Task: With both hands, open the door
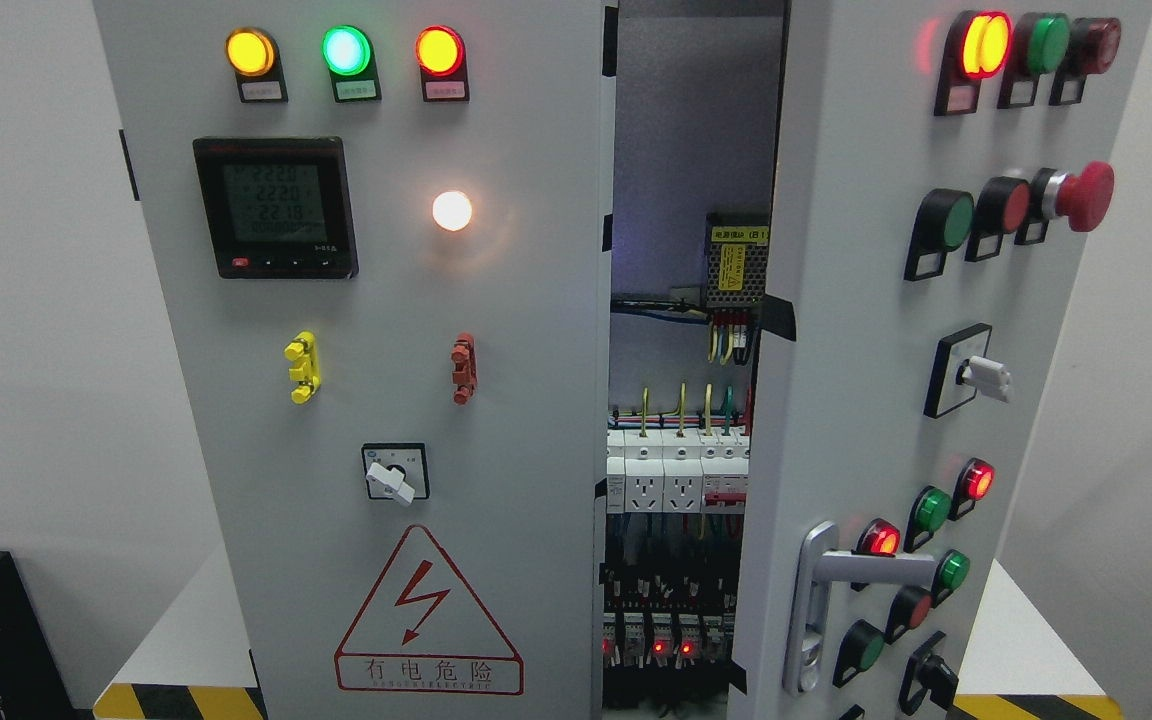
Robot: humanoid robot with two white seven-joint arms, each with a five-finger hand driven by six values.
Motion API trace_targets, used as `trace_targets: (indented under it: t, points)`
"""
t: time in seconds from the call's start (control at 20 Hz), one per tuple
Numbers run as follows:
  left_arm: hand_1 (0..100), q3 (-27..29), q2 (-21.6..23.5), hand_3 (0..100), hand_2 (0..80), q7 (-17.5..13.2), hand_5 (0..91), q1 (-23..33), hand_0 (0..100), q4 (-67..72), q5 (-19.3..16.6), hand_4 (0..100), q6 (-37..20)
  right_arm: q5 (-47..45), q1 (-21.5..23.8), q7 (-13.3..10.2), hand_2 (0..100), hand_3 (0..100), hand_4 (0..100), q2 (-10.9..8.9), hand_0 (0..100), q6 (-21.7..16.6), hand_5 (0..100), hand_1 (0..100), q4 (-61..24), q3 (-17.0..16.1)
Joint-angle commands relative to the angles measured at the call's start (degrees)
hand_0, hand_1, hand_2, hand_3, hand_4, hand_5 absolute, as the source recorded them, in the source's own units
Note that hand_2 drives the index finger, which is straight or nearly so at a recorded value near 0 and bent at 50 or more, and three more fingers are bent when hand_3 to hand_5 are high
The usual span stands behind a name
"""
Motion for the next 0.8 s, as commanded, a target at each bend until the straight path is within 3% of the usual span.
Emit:
trace_targets:
  t: [0.0, 0.4, 0.45, 0.5, 0.55, 0.65, 0.75]
  points:
    - [0, 0.79, 0.01, 0, 0.0, 0.0, 0.0, 0.04, 0, 0.35, 0.79, 0, 0.02, 0.97, -0.05, -0.03, 0, 0, 0, -0.01, 0, 0.04, 0, 0, 0.0, -0.18]
    - [0, 0.7, 0.53, 0, 0.0, -0.26, 0.0, 0.21, 0, -0.17, 1.4, 0, -0.24, 0.97, -0.05, -0.03, 0, 0, 0, -0.01, 0, 0.04, 0, 0, 0.0, -0.18]
    - [0, 0.96, 1.06, 0, 0.0, -1.66, 0.0, 1.0, 0, -3.13, 2.28, 0, -1.03, 0.97, -0.05, -0.03, 0, 0, 0, -0.01, 0, 0.04, 0, 0, 0.0, -0.18]
    - [0, 1.31, 3.42, 0, 0.0, -5.76, 0.0, 3.18, 0, -9.6, 4.63, 0, -2.08, 0.97, 0.04, -0.03, 0, 0, 0, -0.01, 0, 0.04, 0, 0, 0.0, -0.18]
    - [0, 1.14, 7.44, 0, 0.0, -12.24, 0.0, 7.73, 0, -18.19, 9.97, 0, -2.26, 0.97, -0.05, -0.03, 0, 0, 0, -0.01, 0, 0.04, 0, 0, 0.0, -0.18]
    - [0, 0.88, 17.62, 0, 0.0, -27.87, 0.0, 17.04, 0, -39.7, 27.07, 0, -2.0, 0.97, -0.05, -0.03, 0, 0, 0, -0.01, 0, 0.04, 0, 0, 0.0, -0.18]
    - [0, 3.76, 38.48, 0, 0.0, -40.11, 0.0, 27.32, 0, -59.85, 47.27, 0, -2.27, 0.97, -0.05, -0.03, 0, 0, 0, -0.01, 0, 0.04, 0, 0, 0.0, -0.18]
